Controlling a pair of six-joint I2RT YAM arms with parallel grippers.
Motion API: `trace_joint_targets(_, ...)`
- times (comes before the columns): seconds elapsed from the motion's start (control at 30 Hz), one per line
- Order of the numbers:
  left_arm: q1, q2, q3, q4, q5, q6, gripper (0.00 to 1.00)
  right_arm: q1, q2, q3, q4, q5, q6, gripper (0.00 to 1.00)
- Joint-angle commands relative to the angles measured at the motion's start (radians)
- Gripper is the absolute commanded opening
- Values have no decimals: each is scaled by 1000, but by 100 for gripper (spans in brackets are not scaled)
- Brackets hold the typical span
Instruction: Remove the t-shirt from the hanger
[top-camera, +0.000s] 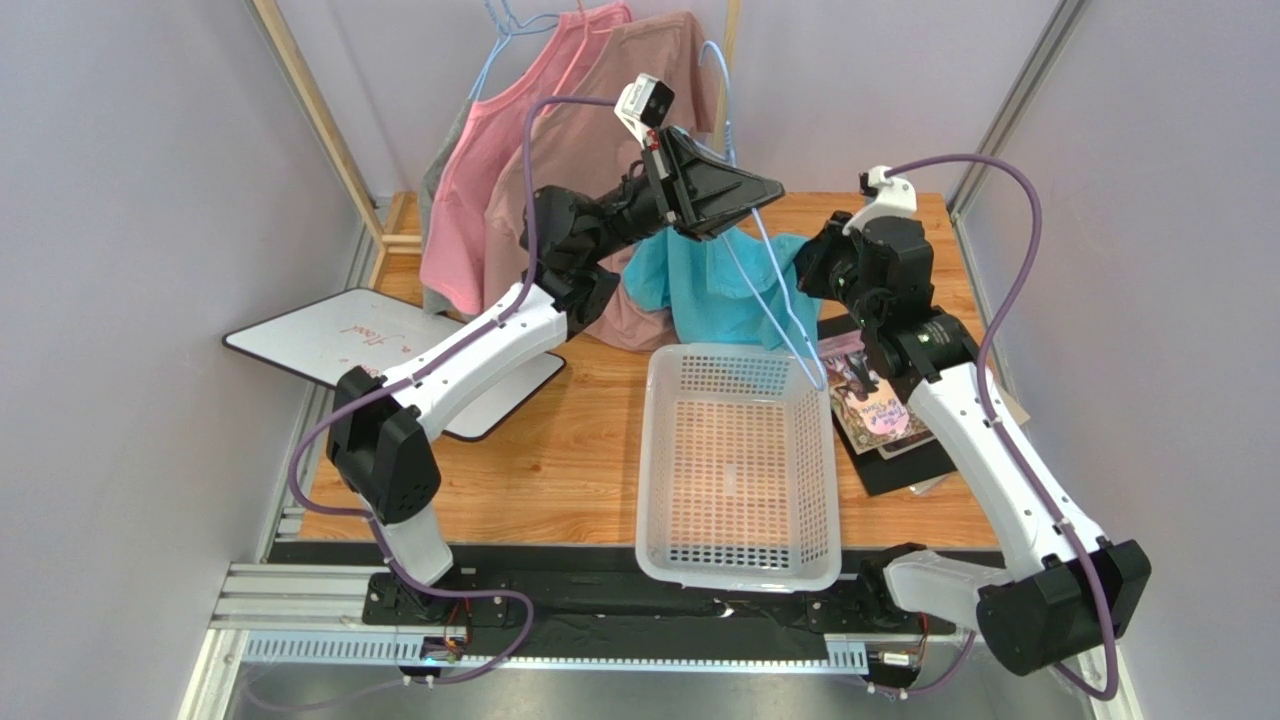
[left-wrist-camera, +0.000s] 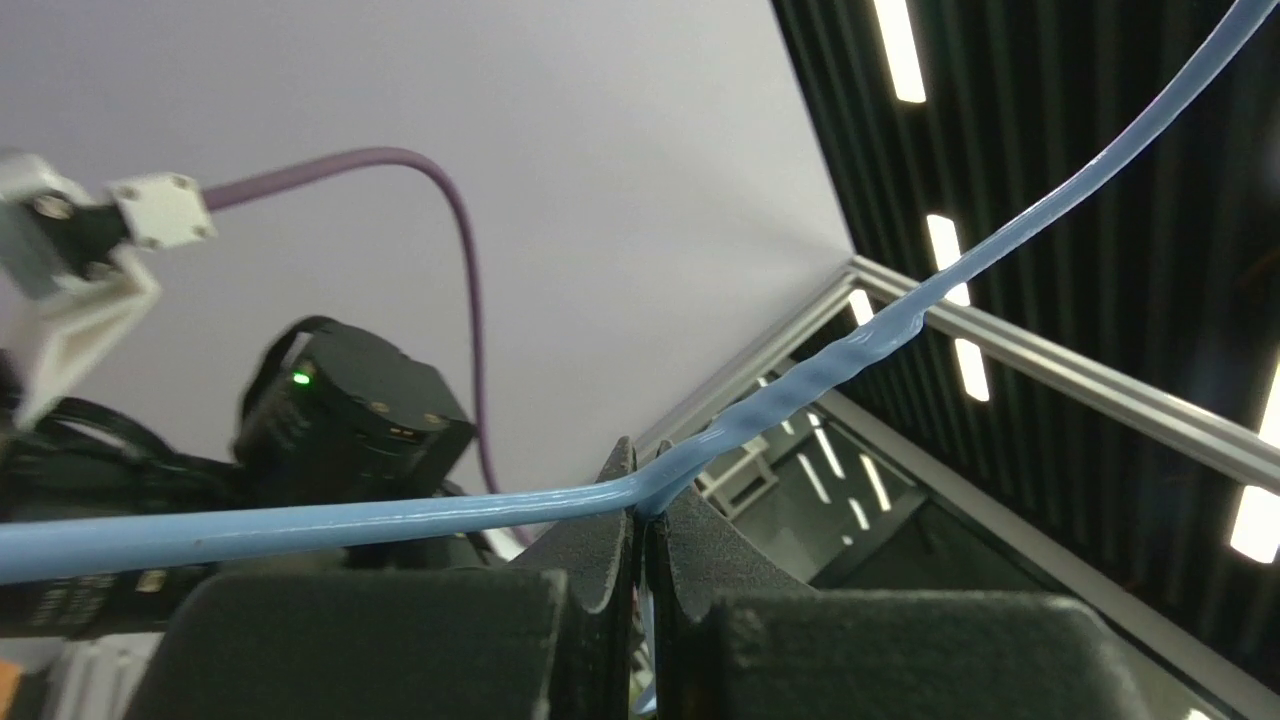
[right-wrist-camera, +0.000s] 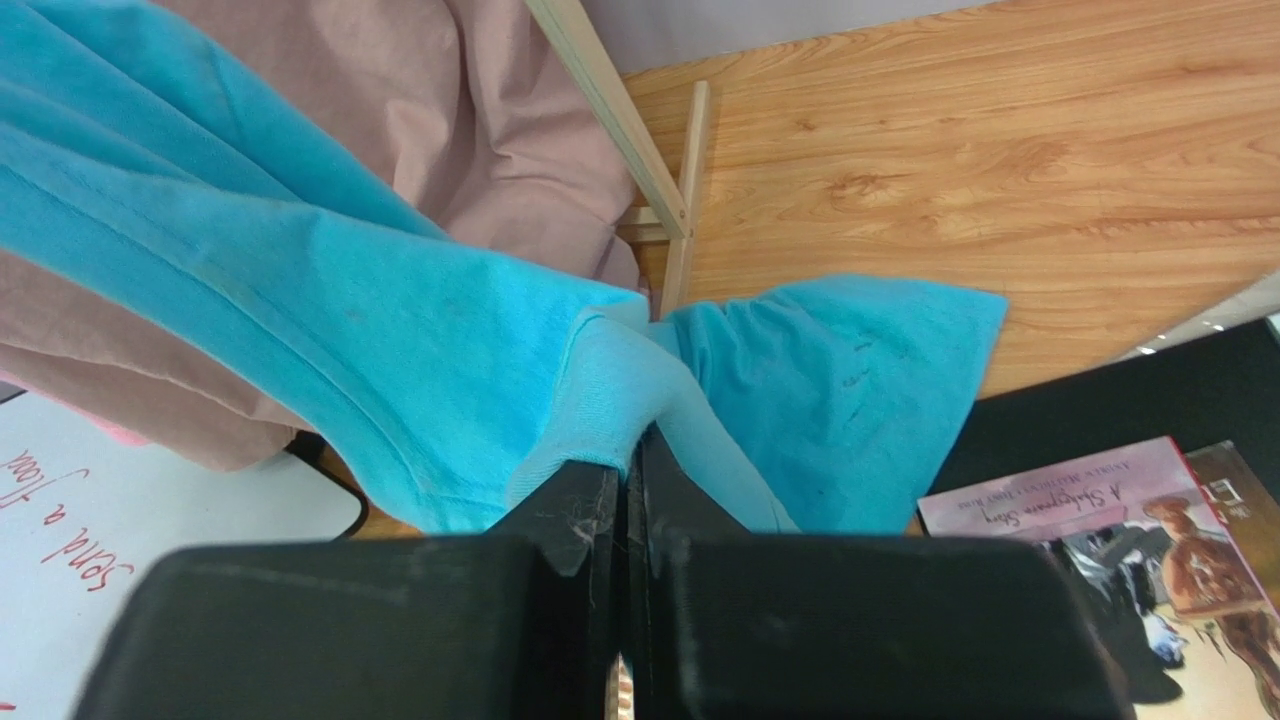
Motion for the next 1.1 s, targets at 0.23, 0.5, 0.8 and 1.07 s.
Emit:
trace_joint_targets(0.23, -76, 16, -54, 298, -314, -437, 0, -3, 207, 205, 59, 53, -52, 0)
trace_joint_targets(0.5, -67, -81, -149, 201, -391, -324, 0, -14, 330, 353, -43, 28, -69, 5)
trace_joint_targets(0.8, -31, -236, -304, -64, -261, 45, 0, -13, 312, 338, -256, -127, -55, 87)
trace_joint_targets(1.07, -22, -398, -256, -610, -284, 648, 0, -8, 86, 210, -409, -40, -49, 94)
